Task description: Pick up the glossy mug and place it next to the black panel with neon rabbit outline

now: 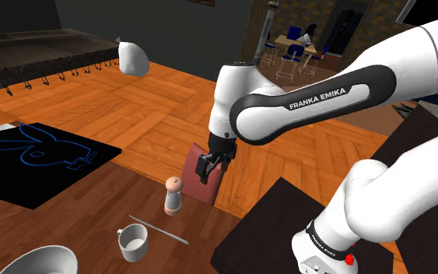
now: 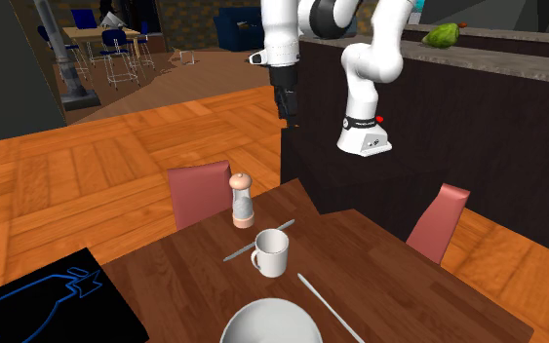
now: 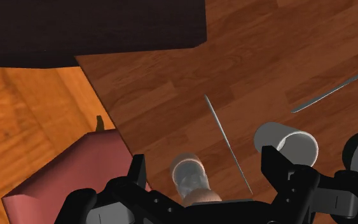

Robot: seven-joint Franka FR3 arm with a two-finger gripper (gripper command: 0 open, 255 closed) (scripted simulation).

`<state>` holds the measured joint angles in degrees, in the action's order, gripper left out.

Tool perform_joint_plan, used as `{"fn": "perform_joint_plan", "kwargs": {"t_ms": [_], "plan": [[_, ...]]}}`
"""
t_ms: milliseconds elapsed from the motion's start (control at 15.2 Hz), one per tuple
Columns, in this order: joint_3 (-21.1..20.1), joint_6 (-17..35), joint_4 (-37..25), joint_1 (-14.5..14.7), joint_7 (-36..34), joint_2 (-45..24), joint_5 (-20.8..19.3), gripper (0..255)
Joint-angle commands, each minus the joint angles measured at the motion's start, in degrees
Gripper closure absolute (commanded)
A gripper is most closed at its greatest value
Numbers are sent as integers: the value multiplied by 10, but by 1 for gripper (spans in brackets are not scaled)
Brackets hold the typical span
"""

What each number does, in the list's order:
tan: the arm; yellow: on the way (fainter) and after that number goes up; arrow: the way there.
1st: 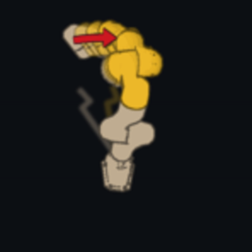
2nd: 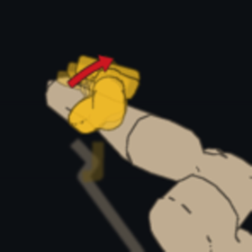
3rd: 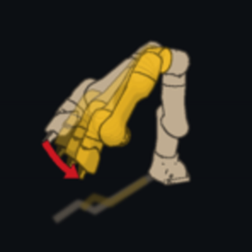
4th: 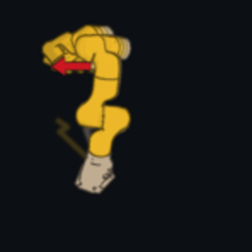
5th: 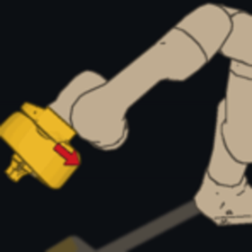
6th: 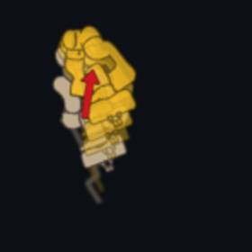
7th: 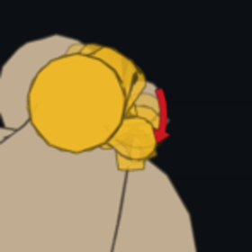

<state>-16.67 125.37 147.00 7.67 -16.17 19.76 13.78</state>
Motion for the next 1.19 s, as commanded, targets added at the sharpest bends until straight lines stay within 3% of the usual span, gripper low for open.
{"fn": "perform_joint_plan", "kwargs": {"t_ms": [0, 264, 594, 1122], "plan": [[-19, 39, -14, 2, -23, -49, -3, 0], [-47, 107, -43, 5, -71, -142, -28, 0], [-62, 174, -98, 19, -149, -265, -91, 0], [-25, 231, -227, 90, -264, -454, -197, 0]]}}
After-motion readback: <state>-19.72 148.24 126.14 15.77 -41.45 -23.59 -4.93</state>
